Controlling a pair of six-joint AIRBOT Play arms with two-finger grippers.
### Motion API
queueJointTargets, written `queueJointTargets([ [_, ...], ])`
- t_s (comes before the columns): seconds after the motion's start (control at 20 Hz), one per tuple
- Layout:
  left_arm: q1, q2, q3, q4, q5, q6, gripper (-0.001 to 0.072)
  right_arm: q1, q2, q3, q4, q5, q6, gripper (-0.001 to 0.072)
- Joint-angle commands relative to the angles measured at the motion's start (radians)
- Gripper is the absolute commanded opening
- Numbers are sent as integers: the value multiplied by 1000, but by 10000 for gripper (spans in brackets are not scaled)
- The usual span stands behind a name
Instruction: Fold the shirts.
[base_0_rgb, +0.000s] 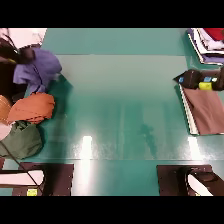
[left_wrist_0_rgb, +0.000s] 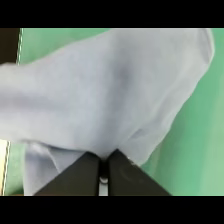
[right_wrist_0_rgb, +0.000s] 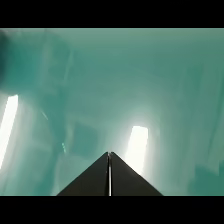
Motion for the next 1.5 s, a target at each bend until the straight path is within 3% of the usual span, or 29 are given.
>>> queueJointTargets([
  [0.0, -63, 180, 102, -129, -103, 82, 24, -28, -7, 141, -13, -2, 0, 17],
  [0.25, -394, 262, 85, -127, -212, 82, 24, -97, -41, 302, -27, 28, -1, 17],
  [0.5, -749, 134, -70, -151, -70, 66, 27, -116, -74, 371, -27, 114, -3, 17],
  [0.55, -797, 98, -97, -164, -19, 66, 174, -116, -73, 371, -27, 126, -3, 17],
  [0.6, -833, 59, -110, -163, 25, 66, 456, -116, -73, 371, -27, 135, -4, 17],
  [0.65, -851, 19, -111, -154, 55, 66, 549, -116, -73, 371, -27, 138, -4, 17],
  [0.8, -814, -35, -111, -45, 86, 28, 550, -116, -64, 370, -27, 137, -19, 17],
  [0.9, -726, -63, -112, -53, 94, -10, 550, -116, -64, 369, -28, 138, -19, 17],
  [1.2, -497, -261, -124, -267, 117, -14, 551, -116, -68, 360, -28, 137, -19, 17],
  [1.45, -422, -409, -124, -471, 235, -12, 550, -116, -66, 283, -27, 136, -19, 17],
])
